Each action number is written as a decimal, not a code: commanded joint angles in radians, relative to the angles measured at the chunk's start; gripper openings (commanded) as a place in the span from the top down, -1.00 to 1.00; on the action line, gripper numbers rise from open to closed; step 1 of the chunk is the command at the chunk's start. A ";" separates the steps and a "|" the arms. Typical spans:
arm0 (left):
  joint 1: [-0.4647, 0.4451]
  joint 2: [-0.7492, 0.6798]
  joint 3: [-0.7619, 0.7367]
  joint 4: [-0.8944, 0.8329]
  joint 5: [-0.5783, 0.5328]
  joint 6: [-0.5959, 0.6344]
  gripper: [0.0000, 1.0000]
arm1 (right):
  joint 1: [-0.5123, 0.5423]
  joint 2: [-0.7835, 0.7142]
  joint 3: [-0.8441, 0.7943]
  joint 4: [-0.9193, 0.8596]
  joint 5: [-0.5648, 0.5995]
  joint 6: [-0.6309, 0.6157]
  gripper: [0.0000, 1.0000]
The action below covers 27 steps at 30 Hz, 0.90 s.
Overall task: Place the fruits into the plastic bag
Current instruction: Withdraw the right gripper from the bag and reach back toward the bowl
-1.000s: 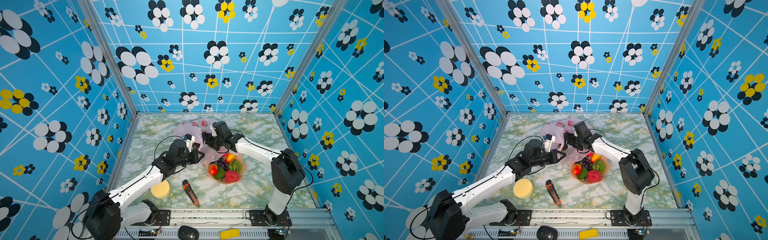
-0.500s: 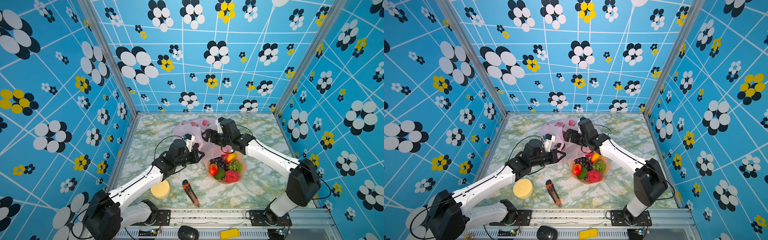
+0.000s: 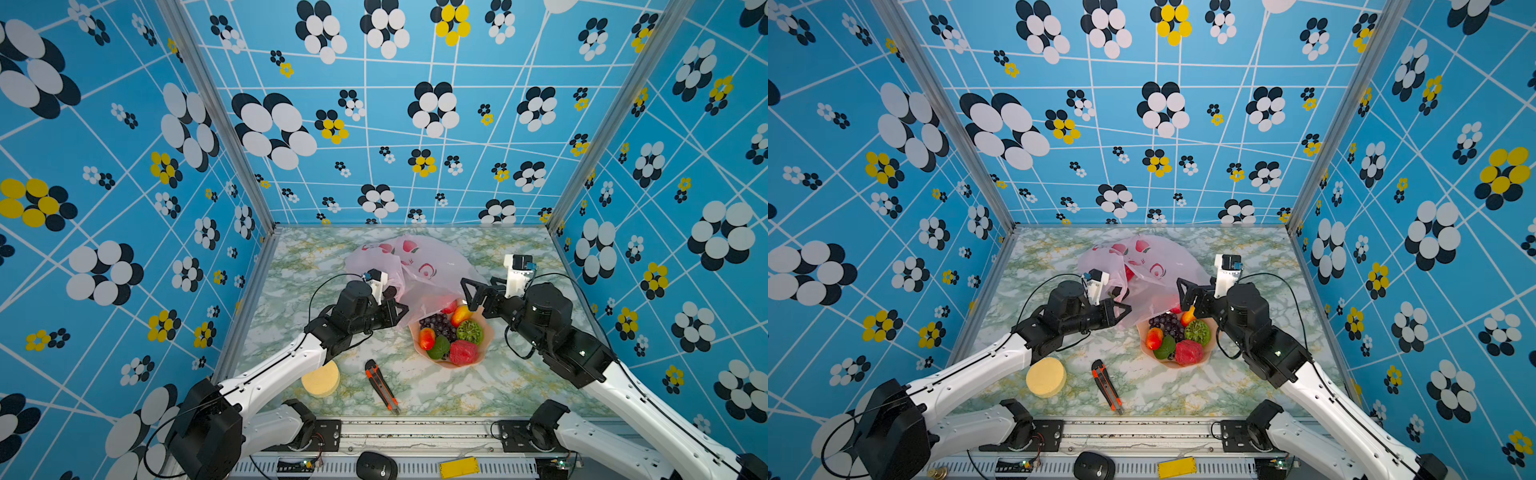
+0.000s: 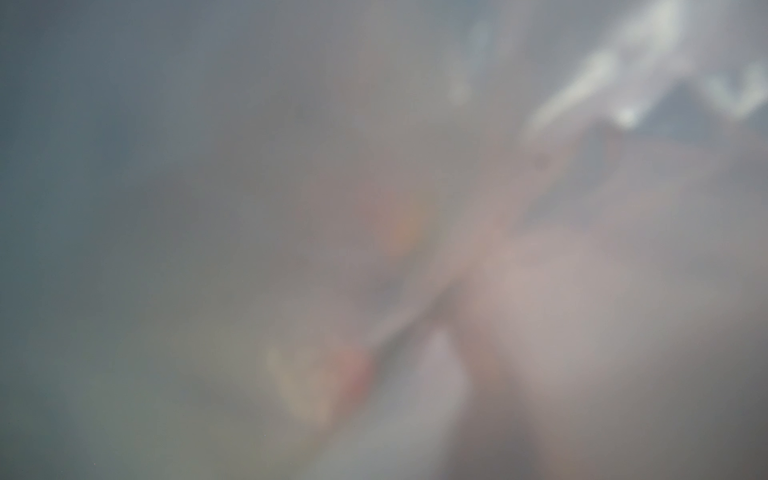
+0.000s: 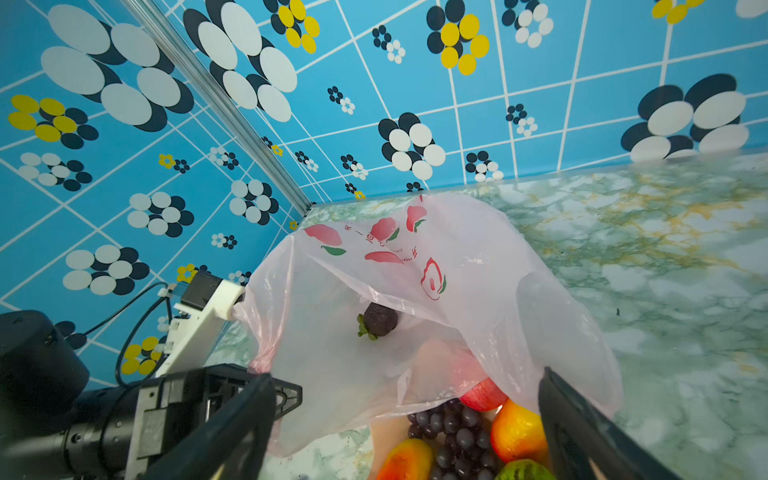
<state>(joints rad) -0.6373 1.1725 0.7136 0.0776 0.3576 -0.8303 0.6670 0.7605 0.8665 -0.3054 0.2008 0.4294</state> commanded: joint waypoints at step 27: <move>-0.009 -0.063 -0.037 0.019 -0.014 -0.024 1.00 | -0.005 0.111 -0.208 -0.395 -0.347 0.074 -0.80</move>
<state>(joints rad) -0.6373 1.1259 0.6926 0.0826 0.3569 -0.8471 0.6670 0.8577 0.6765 -0.7345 -0.1360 0.4839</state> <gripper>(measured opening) 0.040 0.901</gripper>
